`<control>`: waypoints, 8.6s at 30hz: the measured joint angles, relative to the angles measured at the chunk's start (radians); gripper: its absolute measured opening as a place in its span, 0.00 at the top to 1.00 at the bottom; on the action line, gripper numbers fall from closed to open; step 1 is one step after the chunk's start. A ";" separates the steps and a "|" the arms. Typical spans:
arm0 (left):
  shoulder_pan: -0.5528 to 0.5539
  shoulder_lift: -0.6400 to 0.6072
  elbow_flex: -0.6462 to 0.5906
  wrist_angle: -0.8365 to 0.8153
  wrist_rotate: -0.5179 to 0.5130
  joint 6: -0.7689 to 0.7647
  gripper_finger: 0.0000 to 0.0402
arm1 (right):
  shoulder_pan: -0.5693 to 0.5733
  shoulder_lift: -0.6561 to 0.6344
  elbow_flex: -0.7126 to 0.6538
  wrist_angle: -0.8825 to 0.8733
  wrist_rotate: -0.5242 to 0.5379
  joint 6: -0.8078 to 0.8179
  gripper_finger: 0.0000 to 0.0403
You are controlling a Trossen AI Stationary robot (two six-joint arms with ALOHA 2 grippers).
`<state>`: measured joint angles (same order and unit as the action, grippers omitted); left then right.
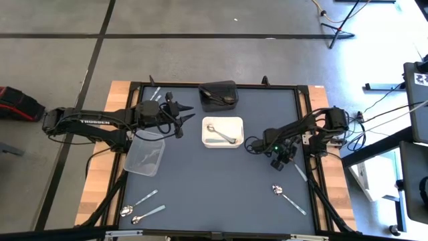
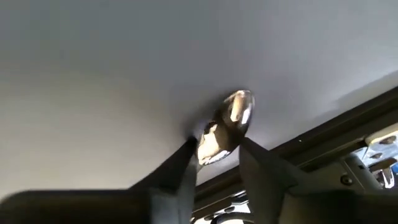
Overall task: Sort silverware by color (type)
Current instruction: Put the blue spoon into the white bin, then put the white green spoon into the transparent bin
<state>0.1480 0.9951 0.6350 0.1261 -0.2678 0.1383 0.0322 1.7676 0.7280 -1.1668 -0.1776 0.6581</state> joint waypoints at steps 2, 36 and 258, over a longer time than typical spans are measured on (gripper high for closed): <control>0.000 0.000 0.000 0.000 0.000 0.000 0.70 | 0.000 0.001 -0.001 0.003 0.000 -0.013 0.81; -0.001 0.000 0.000 0.000 0.079 0.003 0.70 | 0.091 -0.143 0.737 0.010 0.608 -0.405 0.99; -1.207 0.593 0.332 -0.929 0.129 -1.845 0.63 | 0.406 -0.391 0.084 1.300 0.445 -0.873 0.61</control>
<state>-1.0590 1.5882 0.9668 -0.8028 -0.1389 -1.7065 0.4381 1.3766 0.8116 0.1333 0.2675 -0.2153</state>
